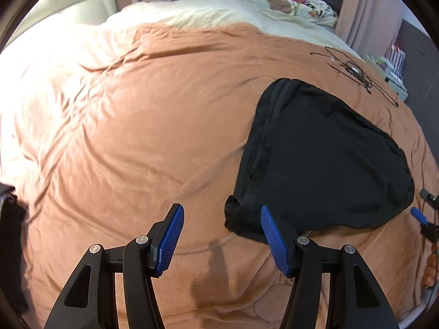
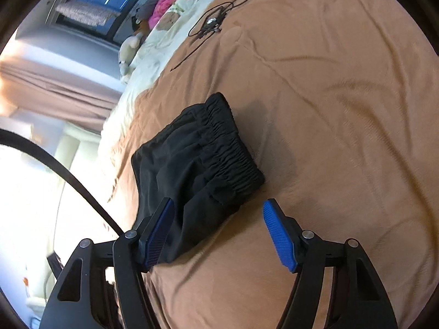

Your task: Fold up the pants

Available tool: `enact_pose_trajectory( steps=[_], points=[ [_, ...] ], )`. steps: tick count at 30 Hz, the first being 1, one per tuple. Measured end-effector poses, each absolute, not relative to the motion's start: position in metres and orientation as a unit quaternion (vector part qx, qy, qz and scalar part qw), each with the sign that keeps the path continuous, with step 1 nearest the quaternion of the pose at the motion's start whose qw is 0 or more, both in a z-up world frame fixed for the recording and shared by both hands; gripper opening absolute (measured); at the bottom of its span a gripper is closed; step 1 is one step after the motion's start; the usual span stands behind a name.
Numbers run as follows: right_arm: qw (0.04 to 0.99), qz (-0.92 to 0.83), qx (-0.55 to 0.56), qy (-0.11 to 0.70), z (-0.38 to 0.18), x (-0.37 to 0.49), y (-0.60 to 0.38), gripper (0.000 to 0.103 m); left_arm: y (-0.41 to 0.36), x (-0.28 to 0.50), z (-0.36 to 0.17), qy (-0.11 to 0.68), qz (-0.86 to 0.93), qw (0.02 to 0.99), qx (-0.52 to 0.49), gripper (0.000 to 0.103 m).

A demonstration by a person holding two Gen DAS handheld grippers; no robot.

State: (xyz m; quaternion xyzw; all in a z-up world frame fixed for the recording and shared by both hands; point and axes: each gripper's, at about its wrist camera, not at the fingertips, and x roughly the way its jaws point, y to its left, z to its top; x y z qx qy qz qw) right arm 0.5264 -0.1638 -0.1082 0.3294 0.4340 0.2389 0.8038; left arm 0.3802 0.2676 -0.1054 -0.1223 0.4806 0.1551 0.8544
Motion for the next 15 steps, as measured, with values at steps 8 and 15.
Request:
enact_pose_trajectory(
  steps=[8, 15],
  points=[
    [0.804, 0.254, 0.322, 0.431, -0.131, 0.536, -0.155, 0.056, 0.274, 0.385, -0.132, 0.486, 0.141, 0.843, -0.185, 0.061],
    [0.81, 0.26, 0.305, 0.428, -0.137, 0.541, -0.147, 0.056, 0.278, 0.391, -0.149, 0.474, 0.125, 0.835, -0.249, 0.061]
  ],
)
